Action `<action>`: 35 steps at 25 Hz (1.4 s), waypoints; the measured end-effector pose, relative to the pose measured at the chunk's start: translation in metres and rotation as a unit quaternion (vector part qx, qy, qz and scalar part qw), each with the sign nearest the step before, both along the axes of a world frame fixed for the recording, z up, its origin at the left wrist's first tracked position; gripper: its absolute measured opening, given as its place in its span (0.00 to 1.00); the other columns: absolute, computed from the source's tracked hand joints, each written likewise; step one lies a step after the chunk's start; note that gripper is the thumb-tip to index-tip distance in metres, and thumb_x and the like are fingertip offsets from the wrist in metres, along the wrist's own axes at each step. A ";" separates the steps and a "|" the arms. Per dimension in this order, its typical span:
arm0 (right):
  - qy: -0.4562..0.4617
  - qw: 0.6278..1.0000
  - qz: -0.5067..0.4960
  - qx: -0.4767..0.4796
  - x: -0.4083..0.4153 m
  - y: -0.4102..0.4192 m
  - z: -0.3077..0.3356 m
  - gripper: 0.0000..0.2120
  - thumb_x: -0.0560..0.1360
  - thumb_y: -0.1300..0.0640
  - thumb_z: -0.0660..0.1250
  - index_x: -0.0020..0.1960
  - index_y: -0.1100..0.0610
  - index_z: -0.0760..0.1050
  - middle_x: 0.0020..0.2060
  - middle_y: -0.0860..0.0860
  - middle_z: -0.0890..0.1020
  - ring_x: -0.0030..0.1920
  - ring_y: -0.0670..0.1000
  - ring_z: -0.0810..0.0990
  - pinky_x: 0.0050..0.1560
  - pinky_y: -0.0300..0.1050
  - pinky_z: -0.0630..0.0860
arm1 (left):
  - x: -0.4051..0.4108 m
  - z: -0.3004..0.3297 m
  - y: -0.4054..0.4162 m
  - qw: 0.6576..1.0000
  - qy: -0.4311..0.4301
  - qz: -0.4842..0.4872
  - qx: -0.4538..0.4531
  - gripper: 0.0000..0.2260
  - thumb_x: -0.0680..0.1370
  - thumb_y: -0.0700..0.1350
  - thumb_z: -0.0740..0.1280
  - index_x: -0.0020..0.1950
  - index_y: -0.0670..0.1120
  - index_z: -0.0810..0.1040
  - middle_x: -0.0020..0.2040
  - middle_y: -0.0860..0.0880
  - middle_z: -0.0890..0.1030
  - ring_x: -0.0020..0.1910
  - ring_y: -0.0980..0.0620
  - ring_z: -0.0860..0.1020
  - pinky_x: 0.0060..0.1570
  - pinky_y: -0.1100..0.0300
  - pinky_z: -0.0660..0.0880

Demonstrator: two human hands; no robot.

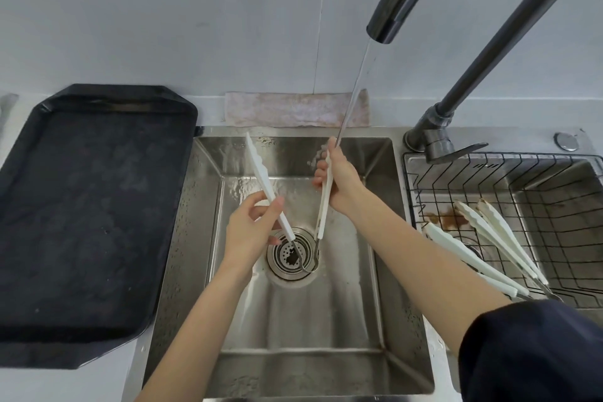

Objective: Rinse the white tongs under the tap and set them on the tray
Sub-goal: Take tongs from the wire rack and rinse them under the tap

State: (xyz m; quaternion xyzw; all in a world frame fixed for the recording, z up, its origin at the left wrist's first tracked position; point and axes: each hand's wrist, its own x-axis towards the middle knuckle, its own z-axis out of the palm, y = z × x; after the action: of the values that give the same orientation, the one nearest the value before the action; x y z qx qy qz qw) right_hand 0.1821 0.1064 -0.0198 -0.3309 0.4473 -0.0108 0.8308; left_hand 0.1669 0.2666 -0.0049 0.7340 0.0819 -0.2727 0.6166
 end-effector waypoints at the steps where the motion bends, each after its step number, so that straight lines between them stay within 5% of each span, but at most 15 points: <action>1: 0.004 1.000 0.004 0.013 0.002 -0.001 0.000 0.20 0.76 0.42 0.60 0.32 0.54 0.66 0.18 0.46 0.66 0.16 0.43 0.63 0.17 0.33 0.62 | -0.001 0.001 0.001 1.000 0.003 0.004 -0.007 0.16 0.76 0.47 0.66 0.61 0.42 0.74 0.34 0.52 0.81 0.46 0.42 0.81 0.23 0.68 0.73; 6: -0.047 0.993 -0.009 0.111 0.003 0.001 -0.002 0.28 0.74 0.37 0.59 0.23 0.53 0.61 0.15 0.46 0.63 0.15 0.43 0.63 0.17 0.31 0.63 | -0.002 0.005 0.002 1.000 0.012 0.005 -0.015 0.12 0.76 0.46 0.66 0.58 0.43 0.75 0.33 0.52 0.81 0.39 0.47 0.80 0.23 0.69 0.73; 11: -0.138 0.971 -0.056 0.186 -0.002 -0.002 0.004 0.18 0.80 0.52 0.56 0.34 0.57 0.74 0.23 0.47 0.78 0.17 0.42 0.69 0.19 0.31 0.70 | -0.007 -0.002 0.005 0.999 0.043 0.005 -0.020 0.09 0.77 0.45 0.64 0.54 0.41 0.77 0.35 0.49 0.78 0.29 0.56 0.80 0.28 0.65 0.77; 15: -0.130 0.979 -0.049 0.148 -0.003 -0.008 0.004 0.16 0.80 0.57 0.56 0.38 0.57 0.77 0.26 0.47 0.77 0.21 0.43 0.72 0.23 0.33 0.72 | -0.010 -0.003 0.004 0.998 0.059 0.012 -0.020 0.07 0.78 0.44 0.63 0.49 0.42 0.77 0.34 0.49 0.76 0.23 0.60 0.78 0.25 0.68 0.76; 21: -0.052 0.998 0.038 0.011 -0.008 -0.004 0.019 0.07 0.79 0.55 0.60 0.45 0.56 0.72 0.39 0.50 0.78 0.33 0.45 0.74 0.36 0.38 0.72 | -0.008 -0.001 -0.002 0.998 0.060 0.015 -0.018 0.10 0.78 0.41 0.63 0.58 0.44 0.75 0.40 0.48 0.79 0.29 0.58 0.82 0.23 0.69 0.74; 25: -0.056 0.986 0.110 -0.114 -0.022 -0.004 0.020 0.02 0.79 0.55 0.60 0.49 0.52 0.70 0.37 0.51 0.76 0.30 0.46 0.73 0.32 0.39 0.73 | -0.008 0.004 -0.014 0.998 0.061 -0.001 -0.030 0.07 0.78 0.40 0.63 0.55 0.45 0.75 0.41 0.48 0.80 0.27 0.59 0.82 0.22 0.68 0.74; 31: -0.044 0.942 0.111 -0.315 -0.038 -0.019 0.043 0.17 0.78 0.50 0.61 0.63 0.55 0.69 0.30 0.48 0.73 0.27 0.45 0.70 0.28 0.37 0.71 | -0.005 0.004 -0.041 0.991 0.100 -0.083 -0.013 0.06 0.79 0.40 0.59 0.51 0.45 0.75 0.41 0.50 0.82 0.35 0.55 0.81 0.36 0.62 0.79; 35: -0.038 0.904 0.133 -0.405 -0.048 -0.027 0.066 0.20 0.78 0.47 0.58 0.66 0.56 0.65 0.32 0.48 0.74 0.28 0.46 0.71 0.31 0.40 0.71 | 0.002 0.008 -0.066 0.988 0.093 -0.117 -0.029 0.08 0.80 0.44 0.60 0.54 0.43 0.74 0.50 0.46 0.82 0.38 0.53 0.80 0.33 0.66 0.78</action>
State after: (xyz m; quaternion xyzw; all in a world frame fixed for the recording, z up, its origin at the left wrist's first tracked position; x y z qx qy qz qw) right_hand 0.1343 0.0798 0.0457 -0.6944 0.3244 -0.0929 0.6355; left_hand 0.1685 0.2006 0.0036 0.6921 0.0443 -0.4123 0.5908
